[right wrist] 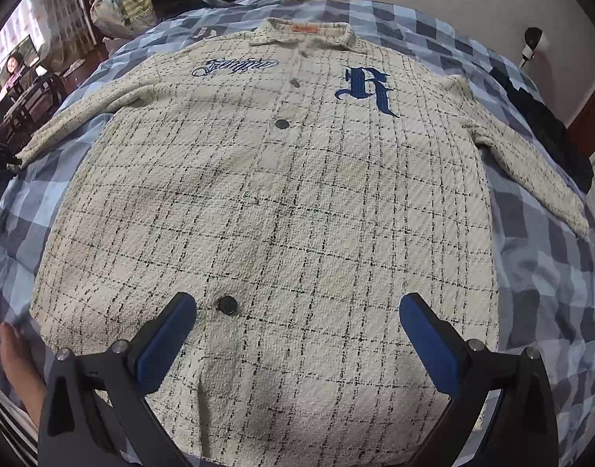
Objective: Fold small clothes
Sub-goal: 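Grasp the cream shirt's sleeve cuff with the left gripper and lift it, then fold the held sleeve across the shirt body and open the left gripper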
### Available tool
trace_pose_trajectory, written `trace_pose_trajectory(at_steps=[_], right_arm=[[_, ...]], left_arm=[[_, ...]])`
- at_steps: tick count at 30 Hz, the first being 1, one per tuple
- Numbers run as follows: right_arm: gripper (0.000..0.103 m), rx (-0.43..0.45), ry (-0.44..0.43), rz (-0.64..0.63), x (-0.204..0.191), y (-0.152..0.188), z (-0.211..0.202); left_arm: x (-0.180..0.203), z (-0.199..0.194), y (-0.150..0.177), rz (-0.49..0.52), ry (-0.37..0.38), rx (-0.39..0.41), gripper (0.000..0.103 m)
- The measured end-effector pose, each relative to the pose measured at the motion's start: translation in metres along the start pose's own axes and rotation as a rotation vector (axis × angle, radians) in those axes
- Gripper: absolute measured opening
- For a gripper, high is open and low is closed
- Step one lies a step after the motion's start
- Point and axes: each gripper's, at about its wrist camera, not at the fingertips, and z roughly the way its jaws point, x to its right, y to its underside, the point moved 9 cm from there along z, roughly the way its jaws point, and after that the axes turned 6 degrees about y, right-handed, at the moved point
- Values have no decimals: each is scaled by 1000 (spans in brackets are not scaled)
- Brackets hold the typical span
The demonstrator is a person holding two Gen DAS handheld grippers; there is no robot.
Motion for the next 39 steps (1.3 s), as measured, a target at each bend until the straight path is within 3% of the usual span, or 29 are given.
trace_pose_trajectory(at_steps=[7, 10, 15, 20, 25, 29, 36, 39], right_arm=[[102, 20, -27, 29, 1, -3, -7], [102, 31, -43, 46, 3, -5, -10], [102, 55, -86, 97, 9, -9, -18], [102, 72, -135, 168, 18, -11, -23], [102, 59, -170, 253, 32, -10, -20], [102, 48, -192, 309, 41, -8, -17], [102, 27, -196, 367, 55, -4, -9], [102, 19, -200, 388, 60, -3, -5]], left_arm=[[46, -67, -17, 101, -77, 137, 17], [86, -106, -23, 181, -113, 225, 17], [199, -170, -19, 359, -125, 380, 17], [320, -197, 8, 530, -110, 463, 17], [442, -190, 52, 701, -98, 493, 17], [534, -162, 106, 815, -68, 474, 17], [644, -99, 207, 942, 44, 391, 17], [673, -68, 245, 968, 85, 341, 17]])
